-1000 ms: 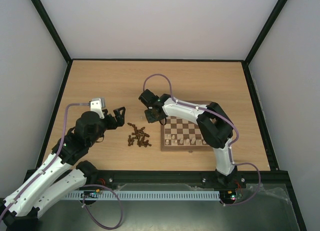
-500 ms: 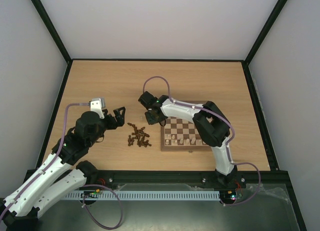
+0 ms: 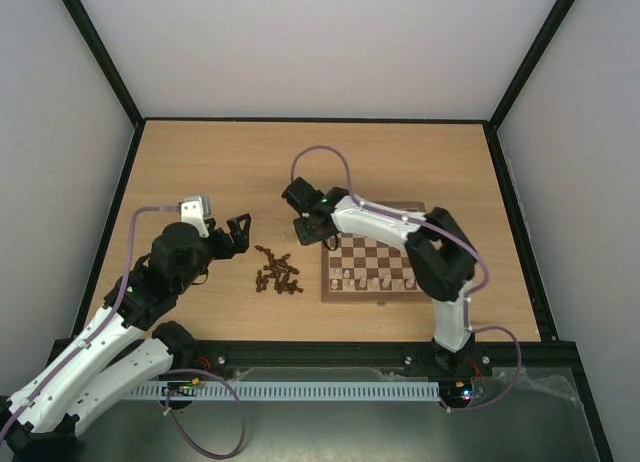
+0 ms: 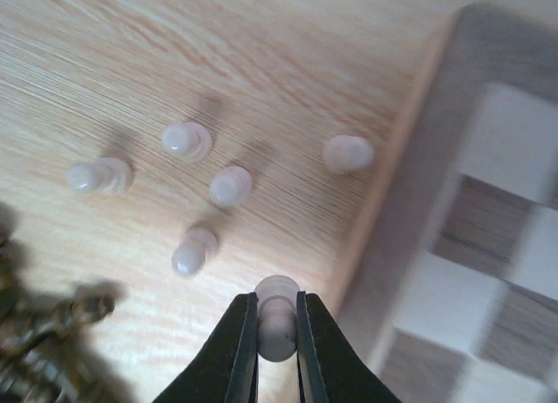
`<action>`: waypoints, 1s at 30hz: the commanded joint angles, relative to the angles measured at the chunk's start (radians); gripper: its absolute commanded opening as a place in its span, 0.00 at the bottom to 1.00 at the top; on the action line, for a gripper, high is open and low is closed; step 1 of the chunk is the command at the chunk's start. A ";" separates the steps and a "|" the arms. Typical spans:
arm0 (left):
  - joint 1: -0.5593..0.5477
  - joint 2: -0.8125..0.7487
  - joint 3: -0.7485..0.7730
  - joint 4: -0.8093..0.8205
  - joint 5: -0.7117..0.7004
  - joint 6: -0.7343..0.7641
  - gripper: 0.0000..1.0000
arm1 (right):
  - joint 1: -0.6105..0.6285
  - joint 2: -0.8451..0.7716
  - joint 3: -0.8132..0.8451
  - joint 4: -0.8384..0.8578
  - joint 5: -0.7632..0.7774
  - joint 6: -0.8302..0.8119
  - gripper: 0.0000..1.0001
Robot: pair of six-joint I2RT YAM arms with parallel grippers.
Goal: Set up the chess pieces on the board
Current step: Pick up the chess piece at the center of the board, then place the chess piece on the chessboard.
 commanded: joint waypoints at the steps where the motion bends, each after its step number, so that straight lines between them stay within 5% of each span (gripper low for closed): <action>1: 0.006 0.007 -0.017 0.005 0.000 0.009 1.00 | -0.003 -0.226 -0.061 -0.106 0.063 0.009 0.07; 13: 0.006 0.031 -0.032 0.035 0.038 0.011 1.00 | -0.024 -0.557 -0.435 -0.158 0.056 0.151 0.10; 30: 0.006 0.059 -0.038 0.047 0.053 0.018 0.99 | -0.027 -0.570 -0.575 -0.089 -0.001 0.187 0.10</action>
